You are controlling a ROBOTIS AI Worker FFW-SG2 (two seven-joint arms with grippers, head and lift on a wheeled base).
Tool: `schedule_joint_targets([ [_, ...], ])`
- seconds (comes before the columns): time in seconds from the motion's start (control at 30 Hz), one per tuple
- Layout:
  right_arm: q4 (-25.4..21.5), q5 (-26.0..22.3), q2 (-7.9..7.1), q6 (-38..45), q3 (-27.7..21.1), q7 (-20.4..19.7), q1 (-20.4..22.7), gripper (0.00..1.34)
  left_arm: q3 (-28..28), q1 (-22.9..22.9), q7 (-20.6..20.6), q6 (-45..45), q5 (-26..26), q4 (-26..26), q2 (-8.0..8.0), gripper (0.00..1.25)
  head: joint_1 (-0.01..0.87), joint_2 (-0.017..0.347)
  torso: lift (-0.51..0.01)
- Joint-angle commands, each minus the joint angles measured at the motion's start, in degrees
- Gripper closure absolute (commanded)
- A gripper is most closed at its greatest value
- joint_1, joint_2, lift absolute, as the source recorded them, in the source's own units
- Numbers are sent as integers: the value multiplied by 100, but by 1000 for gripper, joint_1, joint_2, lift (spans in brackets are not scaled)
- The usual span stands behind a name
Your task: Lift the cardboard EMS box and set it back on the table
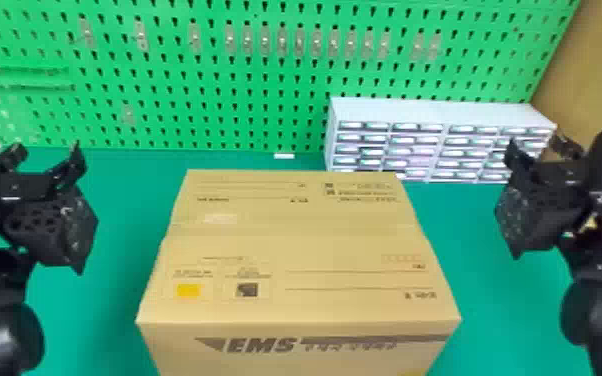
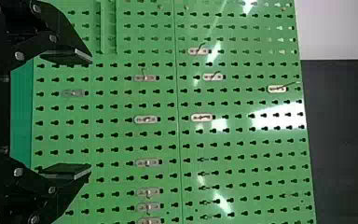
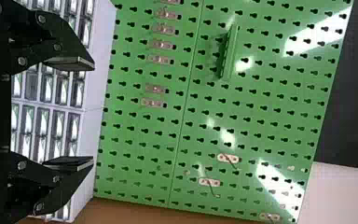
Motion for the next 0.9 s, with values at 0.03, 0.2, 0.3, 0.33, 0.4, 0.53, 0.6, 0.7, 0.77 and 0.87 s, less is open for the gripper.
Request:
schedule_joint_targets([
  [0.03,0,10,95,4,-99,0,6,536,32,-1,0,-9,23,0,0,429,678,-14,3],
  [0.2,0,10,218,13,-204,0,23,536,41,-10,0,-53,49,-9,0,429,678,-14,3],
  [0.3,0,28,262,13,-213,0,32,536,50,16,0,-70,49,-35,0,429,678,-14,3],
  [0.33,0,37,271,13,-204,0,32,536,67,25,0,-70,49,-53,0,429,678,-14,3],
  [0.4,0,46,271,13,-195,0,32,536,103,60,0,-70,49,-70,0,429,678,-14,3],
  [0.53,-9,37,271,13,-187,0,41,536,111,78,0,-70,49,-79,0,429,678,-14,-3],
  [0.6,-18,37,271,13,-187,0,41,536,120,78,0,-70,49,-79,0,429,678,-14,-6],
  [0.7,-27,37,280,13,-178,0,50,536,111,78,0,-70,40,-79,0,430,678,-14,-8],
  [0.77,-27,37,280,13,-178,0,59,536,111,69,0,-70,31,-79,0,430,678,-14,-11],
  [0.87,-35,37,288,13,-178,0,59,536,111,69,0,-70,31,-79,0,430,678,-14,-15],
])
